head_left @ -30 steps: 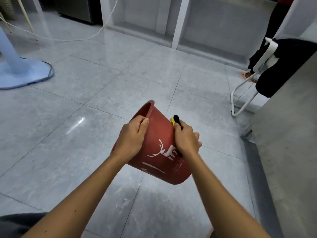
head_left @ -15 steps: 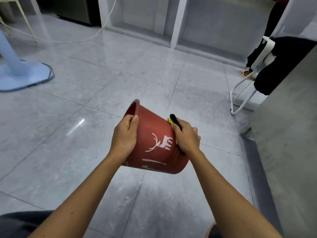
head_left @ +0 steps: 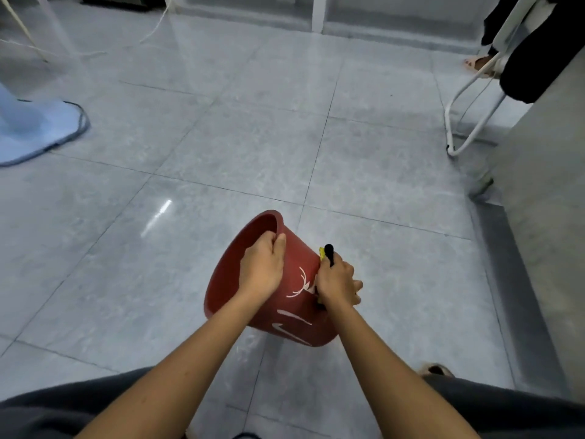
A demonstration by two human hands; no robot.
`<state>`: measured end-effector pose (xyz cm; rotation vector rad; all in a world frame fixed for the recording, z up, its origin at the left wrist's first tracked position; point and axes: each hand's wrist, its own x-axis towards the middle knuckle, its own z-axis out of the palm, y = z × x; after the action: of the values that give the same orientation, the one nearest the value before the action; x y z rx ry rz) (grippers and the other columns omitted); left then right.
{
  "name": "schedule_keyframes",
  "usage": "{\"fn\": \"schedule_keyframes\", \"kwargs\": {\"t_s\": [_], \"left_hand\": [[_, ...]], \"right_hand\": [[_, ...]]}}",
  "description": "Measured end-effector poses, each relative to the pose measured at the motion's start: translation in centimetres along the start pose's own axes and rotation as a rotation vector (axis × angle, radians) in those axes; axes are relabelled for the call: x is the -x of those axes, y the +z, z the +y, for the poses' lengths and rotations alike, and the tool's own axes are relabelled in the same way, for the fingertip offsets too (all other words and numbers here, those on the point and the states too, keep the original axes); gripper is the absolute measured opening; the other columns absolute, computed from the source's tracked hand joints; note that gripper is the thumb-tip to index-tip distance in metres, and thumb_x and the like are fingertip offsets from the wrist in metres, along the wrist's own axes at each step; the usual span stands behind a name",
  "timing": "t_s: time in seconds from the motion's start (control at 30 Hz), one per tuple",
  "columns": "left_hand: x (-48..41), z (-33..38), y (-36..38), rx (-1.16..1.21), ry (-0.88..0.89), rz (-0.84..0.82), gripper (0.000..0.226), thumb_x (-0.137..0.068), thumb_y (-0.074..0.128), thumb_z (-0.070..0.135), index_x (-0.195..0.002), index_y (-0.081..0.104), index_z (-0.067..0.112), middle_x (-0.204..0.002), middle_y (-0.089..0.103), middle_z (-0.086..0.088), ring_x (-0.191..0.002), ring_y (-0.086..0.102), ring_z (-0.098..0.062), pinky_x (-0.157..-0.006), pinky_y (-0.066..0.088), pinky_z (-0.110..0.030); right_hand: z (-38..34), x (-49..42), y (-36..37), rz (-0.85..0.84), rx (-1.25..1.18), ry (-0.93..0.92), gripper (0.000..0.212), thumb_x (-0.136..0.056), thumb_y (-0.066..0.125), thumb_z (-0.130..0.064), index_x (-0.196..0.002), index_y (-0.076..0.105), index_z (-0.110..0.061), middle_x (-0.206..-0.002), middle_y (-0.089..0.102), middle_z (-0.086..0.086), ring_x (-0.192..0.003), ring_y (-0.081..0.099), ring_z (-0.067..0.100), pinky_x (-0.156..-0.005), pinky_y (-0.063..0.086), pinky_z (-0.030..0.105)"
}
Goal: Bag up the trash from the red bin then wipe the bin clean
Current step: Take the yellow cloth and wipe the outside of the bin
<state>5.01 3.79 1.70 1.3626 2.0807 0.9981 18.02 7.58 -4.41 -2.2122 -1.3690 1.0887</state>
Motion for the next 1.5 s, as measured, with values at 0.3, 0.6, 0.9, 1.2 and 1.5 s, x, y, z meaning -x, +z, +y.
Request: {"fn": "schedule_keyframes", "kwargs": {"t_s": [0.3, 0.6, 0.9, 1.2, 1.5], "left_hand": [[-4.7, 0.4, 3.8, 0.038, -0.058, -0.140, 0.042, -0.099, 0.036, 0.042, -0.087, 0.054, 0.006, -0.069, 0.054, 0.001, -0.065, 0.051, -0.019, -0.060, 0.039, -0.035], [-2.5, -4.7, 1.0, -0.192, 0.279, -0.338, 0.034, -0.098, 0.027, 0.047, -0.120, 0.048, 0.031, -0.105, 0.061, 0.011, -0.096, 0.063, -0.010, -0.079, 0.053, -0.024], [-3.4, -3.2, 3.3, -0.247, 0.336, -0.149, 0.042, -0.094, 0.015, 0.058, -0.068, 0.038, 0.034, -0.055, 0.049, 0.012, -0.051, 0.051, -0.003, -0.047, 0.033, -0.018], [-5.2, -1.1, 3.6, -0.008, 0.110, -0.349, 0.048, -0.098, 0.026, 0.052, -0.078, 0.052, 0.016, -0.074, 0.062, 0.003, -0.064, 0.055, -0.004, -0.059, 0.038, -0.024], [-4.7, -2.1, 2.7, 0.058, 0.041, -0.273, 0.047, -0.100, 0.024, 0.047, -0.077, 0.051, 0.016, -0.066, 0.056, 0.006, -0.058, 0.054, 0.003, -0.054, 0.040, -0.013]], "right_hand": [[-1.3, -1.4, 1.8, 0.097, -0.009, -0.438, 0.044, -0.099, 0.028, -0.049, -0.143, 0.031, -0.051, -0.153, 0.032, -0.011, -0.125, 0.036, 0.026, -0.105, 0.033, 0.048], [2.9, -8.1, 0.1, 0.078, -0.157, 0.161, 0.042, -0.099, 0.026, -0.045, -0.134, 0.047, -0.045, -0.132, 0.054, 0.000, -0.121, 0.037, 0.030, -0.102, 0.034, 0.049], [0.3, -4.5, 1.4, 0.119, -0.057, -0.486, 0.046, -0.096, 0.026, -0.052, -0.142, 0.033, -0.051, -0.149, 0.038, -0.013, -0.121, 0.038, 0.022, -0.099, 0.035, 0.041], [4.5, -0.4, 3.2, 0.243, -0.146, -0.205, 0.045, -0.099, 0.031, -0.047, -0.143, 0.033, -0.049, -0.154, 0.031, -0.009, -0.124, 0.032, 0.024, -0.099, 0.028, 0.035], [-0.1, -7.2, 0.4, -0.054, -0.024, -0.166, 0.042, -0.097, 0.029, -0.048, -0.135, 0.044, -0.052, -0.143, 0.049, -0.009, -0.125, 0.039, 0.029, -0.103, 0.031, 0.045]]}}
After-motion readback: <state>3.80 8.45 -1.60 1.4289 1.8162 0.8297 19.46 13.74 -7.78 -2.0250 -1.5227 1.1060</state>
